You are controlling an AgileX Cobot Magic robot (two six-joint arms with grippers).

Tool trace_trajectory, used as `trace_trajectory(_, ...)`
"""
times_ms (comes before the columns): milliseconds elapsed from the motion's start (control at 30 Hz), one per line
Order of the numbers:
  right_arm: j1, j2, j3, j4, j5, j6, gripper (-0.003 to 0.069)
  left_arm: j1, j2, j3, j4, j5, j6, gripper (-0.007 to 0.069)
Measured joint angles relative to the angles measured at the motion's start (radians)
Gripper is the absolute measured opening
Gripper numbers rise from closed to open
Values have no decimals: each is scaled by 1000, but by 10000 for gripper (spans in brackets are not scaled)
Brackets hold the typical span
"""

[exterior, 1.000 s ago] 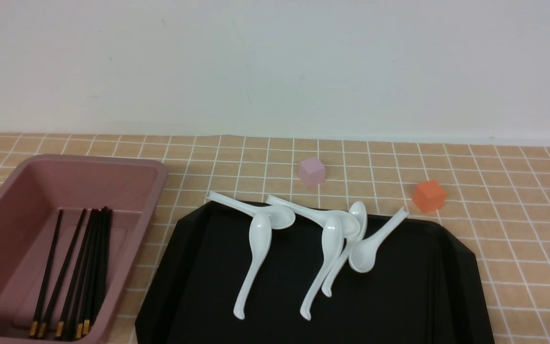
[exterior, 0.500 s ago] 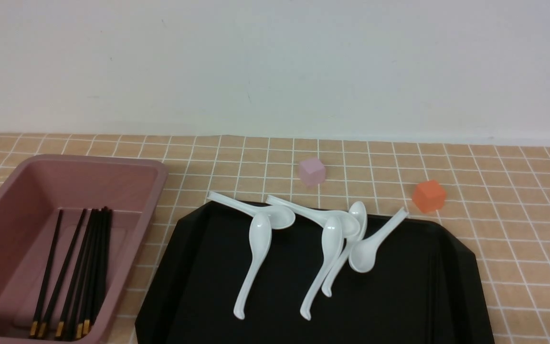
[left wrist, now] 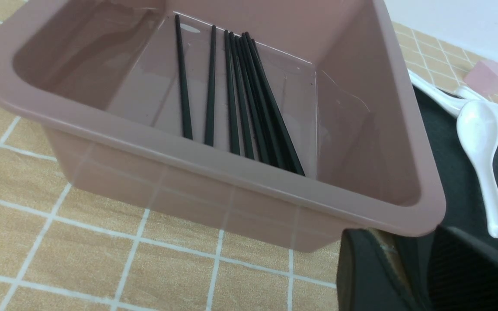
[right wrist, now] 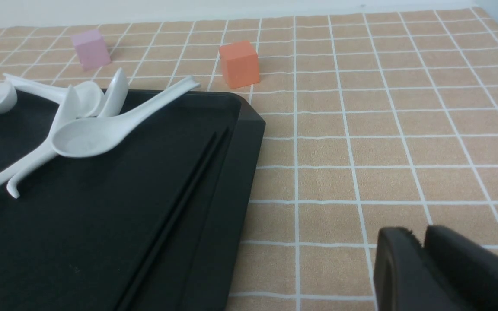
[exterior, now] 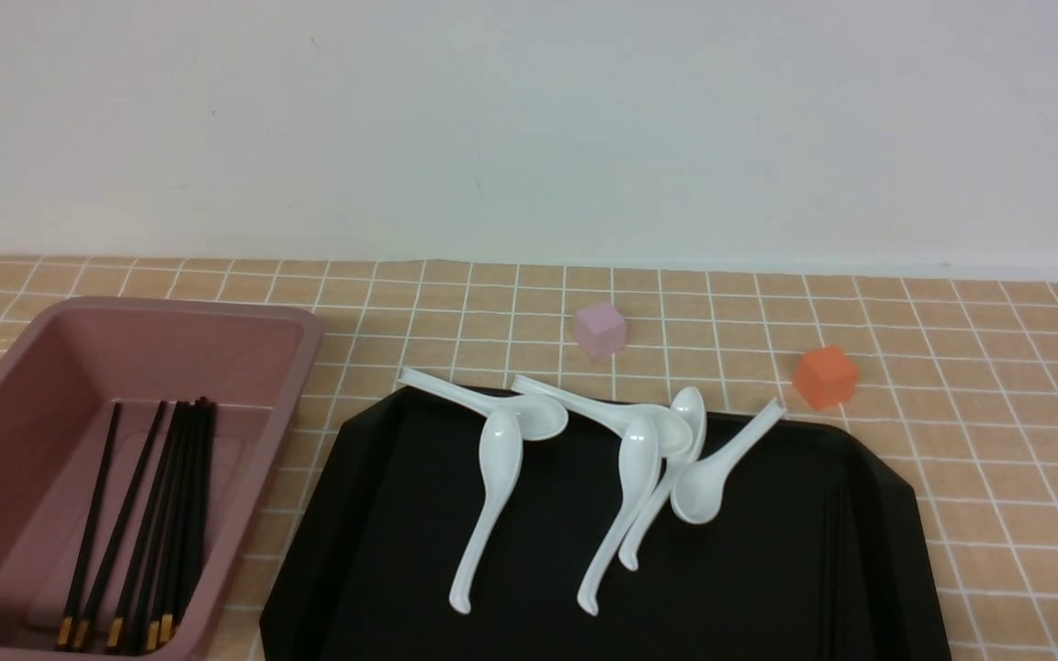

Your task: On brown tablecloth take chopsticks from black tray and put them in box.

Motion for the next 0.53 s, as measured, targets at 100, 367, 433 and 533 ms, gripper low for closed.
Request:
trace_trajectory(100, 0, 0, 0, 0, 0, 0, 110, 0, 0, 0, 0, 0, 0, 238)
trace_trajectory(367, 0, 0, 0, -1, 0, 0, 119, 0, 0, 0, 0, 0, 0, 238)
trace_trajectory(433, 0, 0, 0, -1, 0, 0, 122, 0, 0, 0, 0, 0, 0, 238)
trace_trajectory(533, 0, 0, 0, 0, 0, 0, 125, 0, 0, 0, 0, 0, 0, 238)
